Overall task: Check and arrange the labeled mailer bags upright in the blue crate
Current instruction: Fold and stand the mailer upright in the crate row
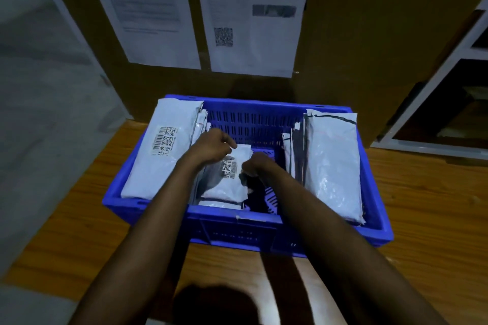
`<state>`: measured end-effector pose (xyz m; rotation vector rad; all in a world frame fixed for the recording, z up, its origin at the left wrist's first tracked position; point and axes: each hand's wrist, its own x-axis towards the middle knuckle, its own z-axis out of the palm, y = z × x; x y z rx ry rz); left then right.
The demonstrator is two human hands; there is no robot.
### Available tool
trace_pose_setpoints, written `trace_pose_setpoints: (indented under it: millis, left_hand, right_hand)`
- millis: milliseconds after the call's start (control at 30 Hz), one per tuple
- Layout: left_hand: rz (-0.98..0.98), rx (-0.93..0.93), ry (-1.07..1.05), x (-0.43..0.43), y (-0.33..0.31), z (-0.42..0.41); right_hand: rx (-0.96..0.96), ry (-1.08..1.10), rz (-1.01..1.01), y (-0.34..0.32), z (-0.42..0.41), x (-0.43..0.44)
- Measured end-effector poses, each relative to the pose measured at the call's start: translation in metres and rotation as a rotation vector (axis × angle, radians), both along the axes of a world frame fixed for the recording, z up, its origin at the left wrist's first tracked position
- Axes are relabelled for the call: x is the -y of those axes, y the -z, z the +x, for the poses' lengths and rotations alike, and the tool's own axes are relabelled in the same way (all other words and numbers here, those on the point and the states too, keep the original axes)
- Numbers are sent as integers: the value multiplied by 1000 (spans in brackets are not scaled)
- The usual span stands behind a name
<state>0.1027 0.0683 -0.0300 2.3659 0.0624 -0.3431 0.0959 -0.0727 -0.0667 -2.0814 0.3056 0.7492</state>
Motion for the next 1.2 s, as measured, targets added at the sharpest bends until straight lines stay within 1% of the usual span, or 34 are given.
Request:
trace_pose_setpoints:
  millis: [100,167,233,300,367,433,533,633,733,800,900,1000,1100,1200]
  left_hand:
    - [-43,-101,19,-2,5,5]
    - [-61,-177,27,-4,9,5]
    - [-61,-193,20,-4,11,3]
    - [-52,-123,-29,-5,13,2]
    - [-96,-59,-98,-5,14,1]
    - [-167,-80,-121,-5,15,3]
    - [-115,-142,-66,-7,16,0]
    - [-123,-146,-58,-8,16,-2]
    - [-91,-146,-31,-6,14,-5]
    - [-117,-107,-43,-3,11,-6]
    - [-208,-42,-63,8,2,-9]
    - [-276,24,-4,25,-12,-11]
    - [-336,75,49,47,-28,-18]
    - [-413,90,73,68,-42,-27]
  right_hand:
    - [151,-119,-274,6,0,3]
    - [211,-144,-314,6,2,7]
    - [256,-180,-361,8,5,7]
    - [256,-263,-410,11,6,3]
    - [277,-310,-447,13,6,2]
    - [341,-305,-501,11,7,3]
    - [425,-272,-544,6,8,8]
    - [467,-289,-578,0,3,12]
    - [507,-297,-579,-3,-3,13]
    - [547,-256,-545,-8,-3,14]
    - [604,-96,-354,-23,-6,24]
    - [716,90,-173,-45,-15,39]
    - [828,198,-123,-67,-30,66]
    - [888,331,-104,-83,-47,106]
